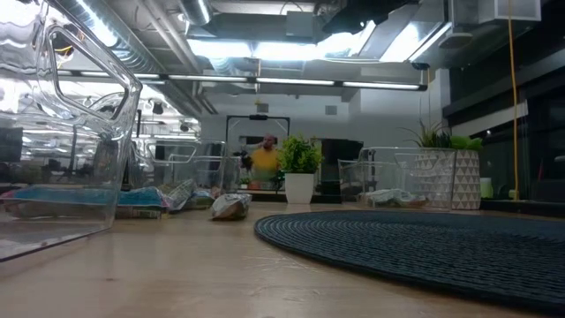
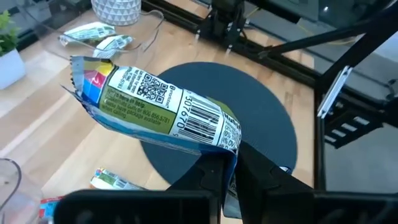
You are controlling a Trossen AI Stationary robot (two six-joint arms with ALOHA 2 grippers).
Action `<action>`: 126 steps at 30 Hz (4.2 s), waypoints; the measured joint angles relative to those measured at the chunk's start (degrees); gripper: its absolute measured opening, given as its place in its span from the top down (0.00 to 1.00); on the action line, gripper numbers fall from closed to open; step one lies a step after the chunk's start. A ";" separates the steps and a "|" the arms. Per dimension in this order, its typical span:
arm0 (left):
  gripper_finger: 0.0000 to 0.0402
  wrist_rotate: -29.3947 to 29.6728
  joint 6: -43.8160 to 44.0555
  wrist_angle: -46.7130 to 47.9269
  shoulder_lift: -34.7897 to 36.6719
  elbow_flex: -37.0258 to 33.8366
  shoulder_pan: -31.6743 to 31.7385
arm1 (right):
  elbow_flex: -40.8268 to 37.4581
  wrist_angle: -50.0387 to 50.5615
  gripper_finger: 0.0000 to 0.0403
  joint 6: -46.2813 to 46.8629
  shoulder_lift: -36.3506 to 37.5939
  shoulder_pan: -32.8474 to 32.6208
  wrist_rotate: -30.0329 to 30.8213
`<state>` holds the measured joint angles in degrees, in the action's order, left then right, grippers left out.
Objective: Pick and place Granola Bars by type
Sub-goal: Put the blue granola bar into the bottom transparent bin, then put the red granola bar into the top left transparent bin
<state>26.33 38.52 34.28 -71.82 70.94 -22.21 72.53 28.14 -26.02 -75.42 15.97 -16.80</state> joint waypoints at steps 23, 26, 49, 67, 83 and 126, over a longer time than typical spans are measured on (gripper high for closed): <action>0.96 -9.14 11.58 24.94 11.90 -0.04 -7.71 | 0.00 -1.36 0.46 -0.09 0.00 0.00 0.17; 0.96 -17.85 12.66 25.53 10.67 -0.04 -7.77 | -0.02 -1.34 0.46 -0.02 -0.02 -0.02 0.83; 0.96 -30.29 20.19 24.89 -5.72 -0.04 -22.55 | 0.00 0.28 0.46 1.53 -0.02 -0.02 2.21; 0.96 -32.57 16.48 8.33 -17.39 -7.82 -23.62 | 0.00 0.37 0.46 1.55 -0.02 -0.03 2.16; 0.91 -38.56 25.42 2.41 -17.43 -16.13 -23.62 | 0.00 0.48 0.46 1.35 -0.02 -0.02 2.14; 0.57 -21.20 33.66 2.76 1.16 -16.02 -10.13 | 0.00 0.42 0.46 0.46 -0.02 0.00 2.12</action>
<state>5.13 72.18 37.04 -70.66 54.92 -32.33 72.53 28.57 -25.56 -75.44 15.97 -14.68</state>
